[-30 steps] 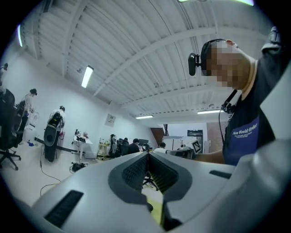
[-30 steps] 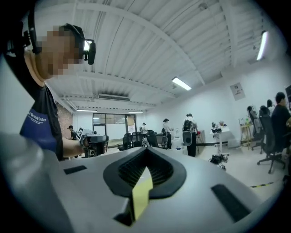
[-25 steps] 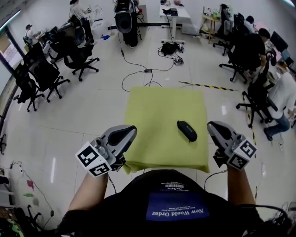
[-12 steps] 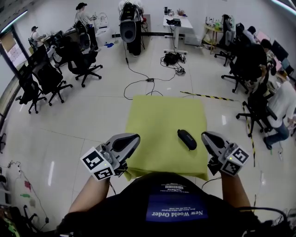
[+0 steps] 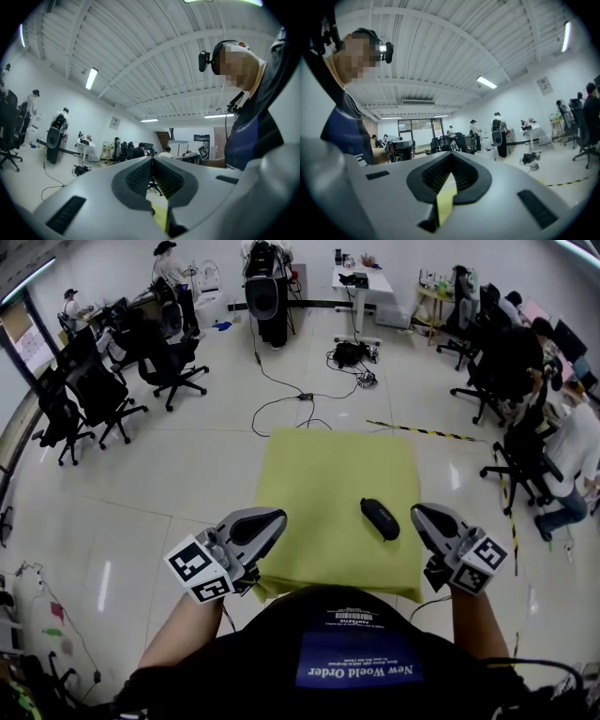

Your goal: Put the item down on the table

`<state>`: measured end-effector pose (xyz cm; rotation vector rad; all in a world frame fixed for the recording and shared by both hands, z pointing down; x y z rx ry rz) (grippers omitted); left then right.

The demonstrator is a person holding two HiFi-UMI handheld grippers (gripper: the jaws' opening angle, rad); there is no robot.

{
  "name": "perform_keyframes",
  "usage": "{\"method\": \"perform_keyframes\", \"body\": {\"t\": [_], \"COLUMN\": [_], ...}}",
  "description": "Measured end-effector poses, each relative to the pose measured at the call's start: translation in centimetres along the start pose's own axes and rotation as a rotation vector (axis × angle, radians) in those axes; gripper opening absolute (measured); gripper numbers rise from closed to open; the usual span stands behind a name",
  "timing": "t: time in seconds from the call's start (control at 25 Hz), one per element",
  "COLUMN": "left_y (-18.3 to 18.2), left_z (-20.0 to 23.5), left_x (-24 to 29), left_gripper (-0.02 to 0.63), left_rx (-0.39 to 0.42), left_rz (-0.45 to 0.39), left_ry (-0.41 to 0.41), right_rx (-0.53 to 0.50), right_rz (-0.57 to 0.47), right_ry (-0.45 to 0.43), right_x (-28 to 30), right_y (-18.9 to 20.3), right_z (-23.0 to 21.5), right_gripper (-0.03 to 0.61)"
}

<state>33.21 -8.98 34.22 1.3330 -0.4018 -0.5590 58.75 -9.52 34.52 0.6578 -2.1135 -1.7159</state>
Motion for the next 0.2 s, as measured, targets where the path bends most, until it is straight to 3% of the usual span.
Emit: {"method": "perform_keyframes", "body": {"t": [0.2], "left_y": [-0.2], "left_z": [0.12], "left_x": [-0.45], "left_gripper": [0.005], "left_rx": [-0.001], "left_rz": [-0.003], "left_ry": [-0.004], "right_rx": [-0.015], "right_rz": [0.021], "right_ry": [-0.001], "right_x": [0.32], "right_y": [0.34], "right_z": [0.36], "right_gripper": [-0.012]}}
Point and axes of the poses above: the fingertips, and each gripper's own axes: x forward along the fingers, z to its left, y out of its underside, the point moved 2 cm from there along -x, backward along the fingers, and after that the axes turned 9 degrees about -y, right-handed, at the moved point
